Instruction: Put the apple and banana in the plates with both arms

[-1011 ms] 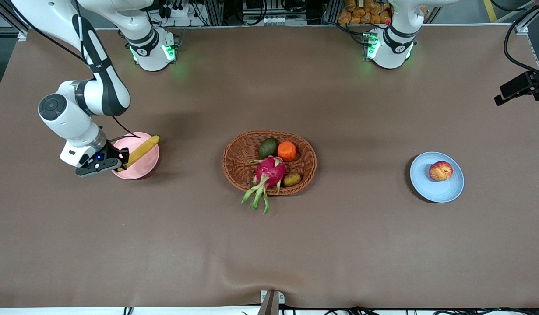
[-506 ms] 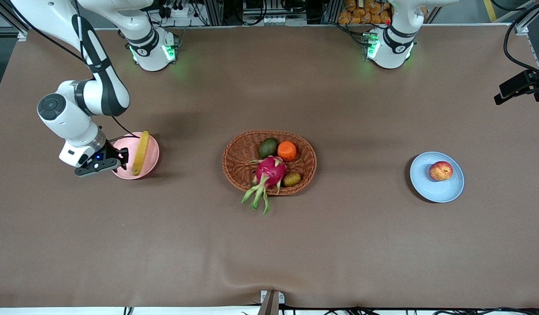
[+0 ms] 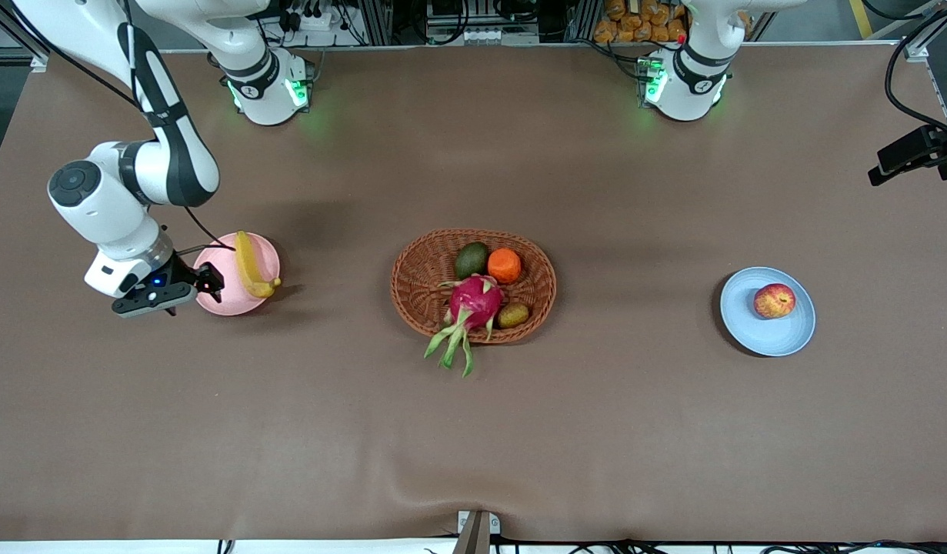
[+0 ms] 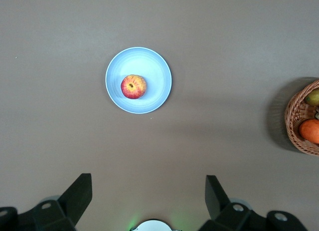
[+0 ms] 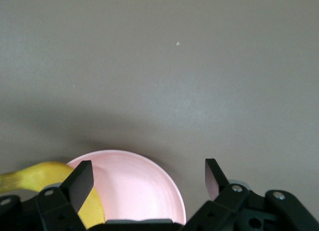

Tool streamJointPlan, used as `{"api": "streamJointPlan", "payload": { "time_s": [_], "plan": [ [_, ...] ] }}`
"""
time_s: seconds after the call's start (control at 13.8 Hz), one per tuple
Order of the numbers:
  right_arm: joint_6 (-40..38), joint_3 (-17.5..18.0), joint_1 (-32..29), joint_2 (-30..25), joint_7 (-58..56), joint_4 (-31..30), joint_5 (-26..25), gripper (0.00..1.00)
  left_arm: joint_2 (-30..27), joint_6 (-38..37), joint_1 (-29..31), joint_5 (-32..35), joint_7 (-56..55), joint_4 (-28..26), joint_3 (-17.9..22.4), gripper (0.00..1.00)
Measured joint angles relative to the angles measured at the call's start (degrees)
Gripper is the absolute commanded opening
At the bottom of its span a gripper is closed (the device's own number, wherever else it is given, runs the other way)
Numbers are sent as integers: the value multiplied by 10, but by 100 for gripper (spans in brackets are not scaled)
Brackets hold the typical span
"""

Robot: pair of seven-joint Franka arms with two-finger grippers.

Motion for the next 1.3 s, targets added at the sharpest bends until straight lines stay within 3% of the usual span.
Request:
{"api": "streamJointPlan", "payload": {
  "time_s": [0.22,0.43,0.72,1.3],
  "plan": [
    [-44,0,4,-19,-26,32,2,100,1,0,0,0,0,0,0,100],
    [-239,-1,7,-38,-57,128,14,100,2,0,0,0,0,0,0,100],
    [-419,-7,10,-47,-34,259,21,100,4,0,0,0,0,0,-1,100],
    [-611,-8,42,-47,123,431,22,100,4,0,0,0,0,0,-1,100]
  ]
}}
